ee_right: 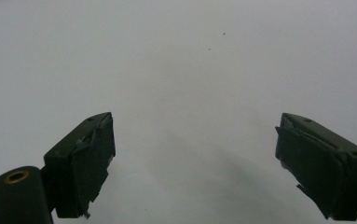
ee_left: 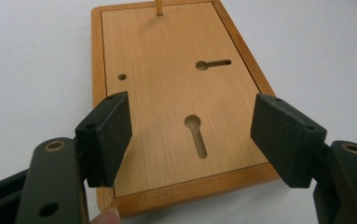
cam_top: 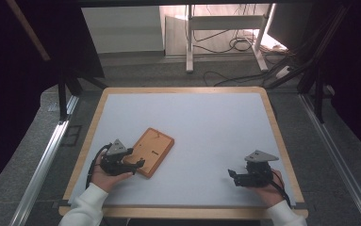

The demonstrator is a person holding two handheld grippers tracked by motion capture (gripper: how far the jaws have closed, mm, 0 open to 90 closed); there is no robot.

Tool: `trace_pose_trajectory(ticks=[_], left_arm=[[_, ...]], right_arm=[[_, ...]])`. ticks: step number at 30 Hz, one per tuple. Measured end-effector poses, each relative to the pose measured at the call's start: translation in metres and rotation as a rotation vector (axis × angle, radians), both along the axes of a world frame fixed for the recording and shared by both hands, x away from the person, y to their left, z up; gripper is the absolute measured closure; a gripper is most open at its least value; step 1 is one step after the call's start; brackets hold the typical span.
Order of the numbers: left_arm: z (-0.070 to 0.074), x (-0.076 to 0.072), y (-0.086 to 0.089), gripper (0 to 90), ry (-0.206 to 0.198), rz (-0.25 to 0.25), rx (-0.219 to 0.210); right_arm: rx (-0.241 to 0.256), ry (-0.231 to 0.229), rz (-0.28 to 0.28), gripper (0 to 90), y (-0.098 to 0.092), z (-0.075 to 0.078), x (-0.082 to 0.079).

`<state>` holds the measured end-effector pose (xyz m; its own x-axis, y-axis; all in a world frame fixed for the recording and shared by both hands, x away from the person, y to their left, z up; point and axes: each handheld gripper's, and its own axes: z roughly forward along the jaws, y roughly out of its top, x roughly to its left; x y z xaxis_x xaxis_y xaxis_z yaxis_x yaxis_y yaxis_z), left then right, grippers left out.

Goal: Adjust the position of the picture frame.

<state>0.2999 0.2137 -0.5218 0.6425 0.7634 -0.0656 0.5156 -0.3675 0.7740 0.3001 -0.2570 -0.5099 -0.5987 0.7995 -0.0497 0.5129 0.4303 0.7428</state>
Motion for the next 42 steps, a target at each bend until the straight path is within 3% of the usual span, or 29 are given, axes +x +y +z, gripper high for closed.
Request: trace_pose_trajectory(ticks=[8,12,19,32,36,42], left_arm=[[-0.001,-0.005,0.005,29.4,-0.005,0.008,-0.007],[-0.002,-0.008,0.005,29.6,-0.009,-0.002,0.01],[0.003,-0.014,0.003,29.9,-0.034,-0.007,0.02],[0.003,-0.01,0.006,31.8,-0.032,0.006,0.018],[0.005,-0.008,0.013,36.7,-0.035,0.027,0.0],[0.011,-0.002,0.014,55.5,-0.025,0.006,-0.009]], right_arm=[[0.003,0.005,0.038,12.4,0.0,-0.004,-0.006],[0.004,-0.005,0.061,13.1,0.005,-0.002,-0.005],[-0.006,-0.019,0.057,13.5,0.004,-0.001,-0.006],[-0.026,-0.022,0.062,14.0,0.004,-0.004,-0.005],[-0.029,-0.023,0.062,14.1,0.005,-0.004,-0.006],[-0.034,-0.023,0.057,14.6,0.005,-0.005,-0.006]])
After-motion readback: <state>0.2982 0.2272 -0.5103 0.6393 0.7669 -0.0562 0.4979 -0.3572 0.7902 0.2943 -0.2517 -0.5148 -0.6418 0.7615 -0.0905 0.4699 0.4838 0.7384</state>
